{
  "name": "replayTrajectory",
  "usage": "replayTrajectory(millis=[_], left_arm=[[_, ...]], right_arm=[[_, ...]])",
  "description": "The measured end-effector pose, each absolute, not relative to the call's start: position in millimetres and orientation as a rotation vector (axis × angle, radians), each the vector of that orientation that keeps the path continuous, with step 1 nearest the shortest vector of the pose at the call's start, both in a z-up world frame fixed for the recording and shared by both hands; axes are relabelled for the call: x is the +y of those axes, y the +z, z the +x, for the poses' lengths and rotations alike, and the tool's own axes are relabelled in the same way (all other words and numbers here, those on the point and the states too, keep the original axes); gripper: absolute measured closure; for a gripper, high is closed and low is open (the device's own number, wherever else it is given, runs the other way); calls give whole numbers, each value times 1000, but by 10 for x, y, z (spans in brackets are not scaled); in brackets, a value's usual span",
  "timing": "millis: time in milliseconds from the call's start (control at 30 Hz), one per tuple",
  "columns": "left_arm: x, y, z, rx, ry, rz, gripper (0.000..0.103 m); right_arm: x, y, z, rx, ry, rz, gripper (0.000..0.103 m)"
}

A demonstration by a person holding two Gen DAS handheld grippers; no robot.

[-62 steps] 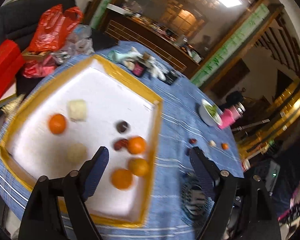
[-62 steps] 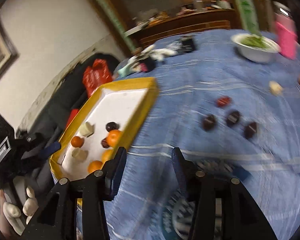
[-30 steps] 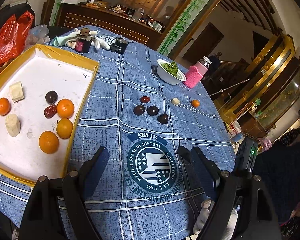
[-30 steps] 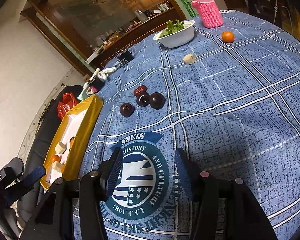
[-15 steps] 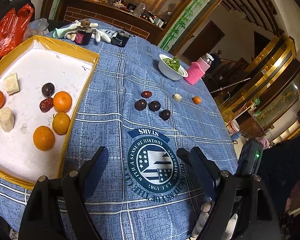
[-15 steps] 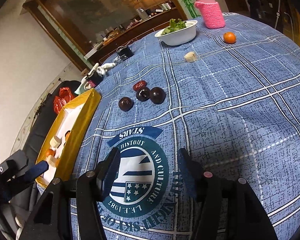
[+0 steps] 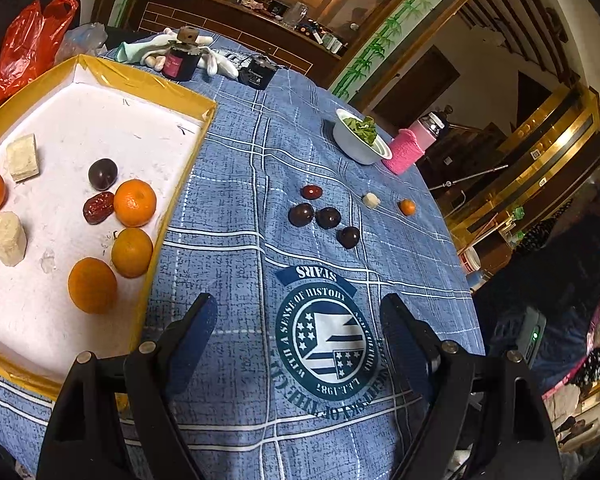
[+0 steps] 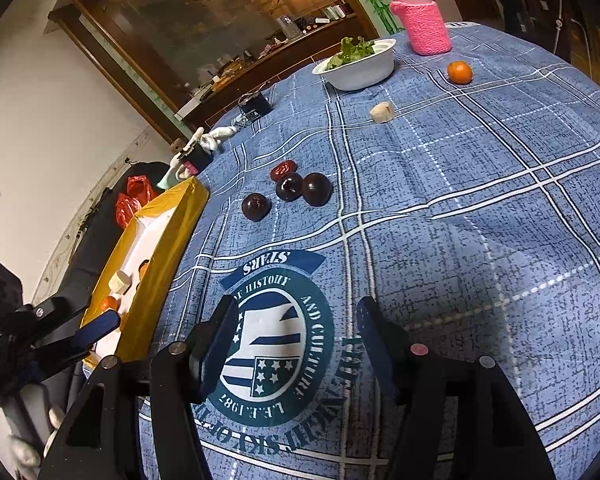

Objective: Organize fruits
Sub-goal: 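Move both tools back over the dark plums on the cloth, then grasp a dark plum with the right tool while the left tool grasps another plum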

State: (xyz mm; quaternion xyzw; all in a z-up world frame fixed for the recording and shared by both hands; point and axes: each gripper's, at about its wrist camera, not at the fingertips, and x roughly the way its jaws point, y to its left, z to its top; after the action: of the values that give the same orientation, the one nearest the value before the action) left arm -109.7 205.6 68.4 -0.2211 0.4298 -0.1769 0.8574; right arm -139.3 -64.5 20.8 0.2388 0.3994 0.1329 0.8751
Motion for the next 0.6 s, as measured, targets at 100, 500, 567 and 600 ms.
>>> replayTrajectory(millis=[100, 500, 567, 600], left_arm=[[2074, 673, -1056, 901, -385, -463, 20], [2104, 535, -896, 928, -379, -455, 20], [2134, 530, -890, 926, -351, -451, 20], [2136, 526, -880, 928, -341, -449, 20]], right_arm=[[-704, 219, -1436, 834, 270, 488, 37], [-1080, 641, -1127, 810, 173, 350, 36], [-1043, 621, -952, 840, 209, 344, 36], [-1016, 600, -881, 853, 222, 334, 36]])
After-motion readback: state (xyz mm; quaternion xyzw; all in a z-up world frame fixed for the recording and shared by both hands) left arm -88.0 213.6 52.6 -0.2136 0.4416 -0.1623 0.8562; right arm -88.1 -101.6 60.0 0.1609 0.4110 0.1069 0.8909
